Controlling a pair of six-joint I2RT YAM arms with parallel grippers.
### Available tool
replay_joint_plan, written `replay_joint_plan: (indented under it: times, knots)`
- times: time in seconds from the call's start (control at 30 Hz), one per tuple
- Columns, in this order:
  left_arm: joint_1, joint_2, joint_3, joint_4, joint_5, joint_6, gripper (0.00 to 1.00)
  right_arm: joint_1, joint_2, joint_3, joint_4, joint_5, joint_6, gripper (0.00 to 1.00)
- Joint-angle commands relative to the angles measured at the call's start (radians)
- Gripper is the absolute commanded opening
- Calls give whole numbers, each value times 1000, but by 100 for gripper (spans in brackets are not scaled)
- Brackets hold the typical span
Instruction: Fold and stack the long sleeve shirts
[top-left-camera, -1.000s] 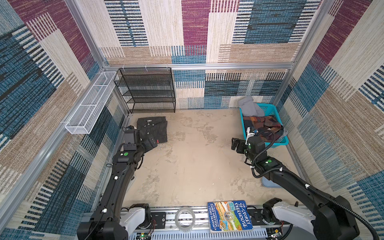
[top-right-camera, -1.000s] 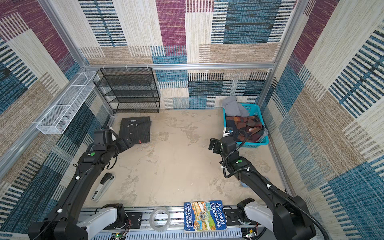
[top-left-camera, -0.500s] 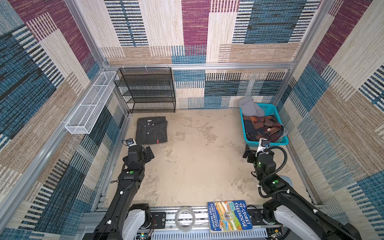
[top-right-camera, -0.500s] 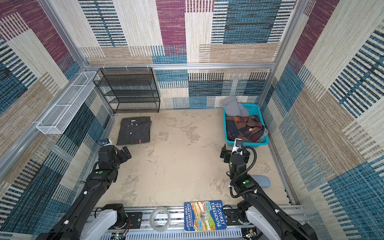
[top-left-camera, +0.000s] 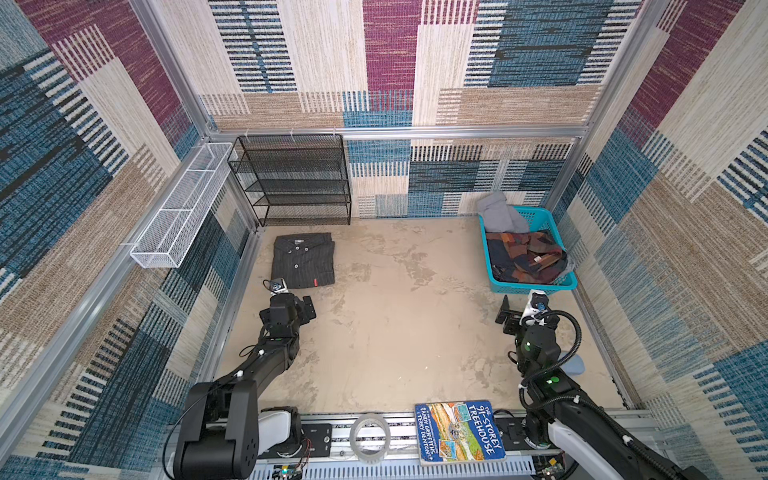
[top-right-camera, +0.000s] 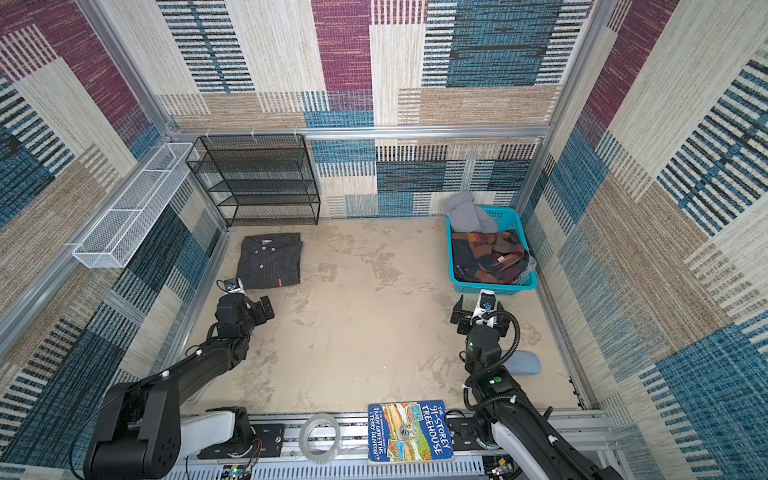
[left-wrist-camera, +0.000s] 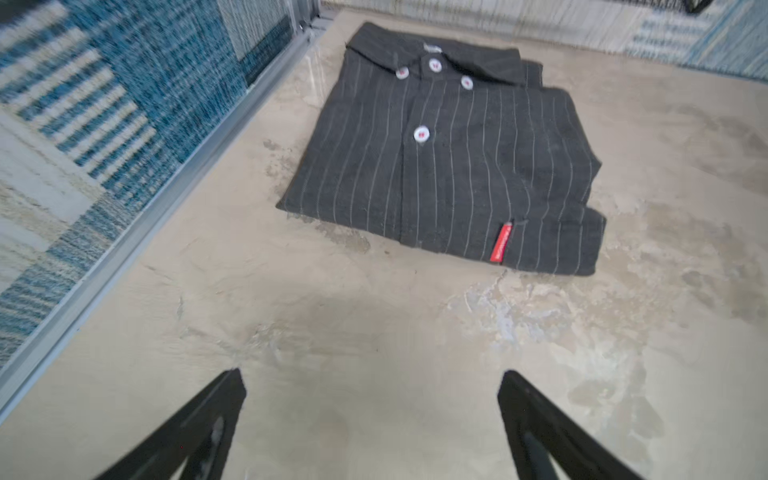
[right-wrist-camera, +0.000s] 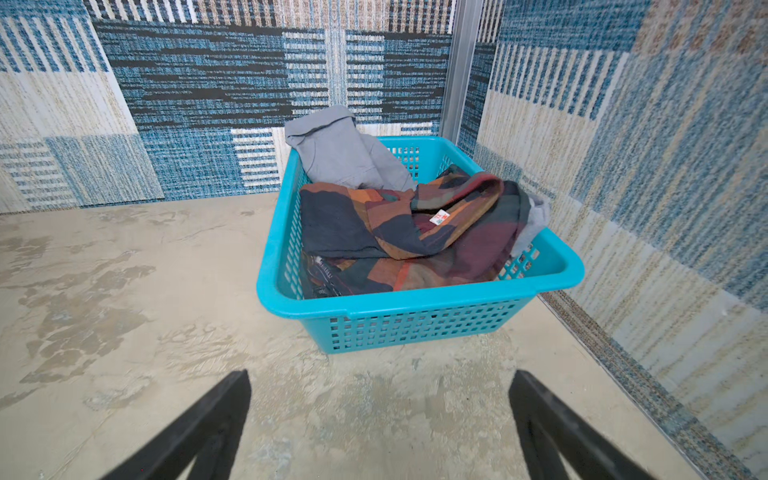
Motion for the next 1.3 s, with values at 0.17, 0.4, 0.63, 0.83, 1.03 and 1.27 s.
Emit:
replay_joint_plan:
  times: [0.17,0.4,0.63,0.83,1.03,1.27]
  knots:
    - [1,137,-18,381,70,126,99,-42,138,-6,170,-67,-44,100]
    - [1,257,29,410,121,149,99,-81,265,18,270,-127,-56,100]
    - [1,271,40,406,128,155,99,-115,425,36,433,-211,-44,100]
    - [1,272,39,413,127,155,100,-121,593,97,556,-277,-87,100]
    - [1,274,39,412,134,158,100,-139,696,145,642,-305,-87,100]
    - [1,273,39,412,135,158,99,-184,691,129,683,-367,-73,100]
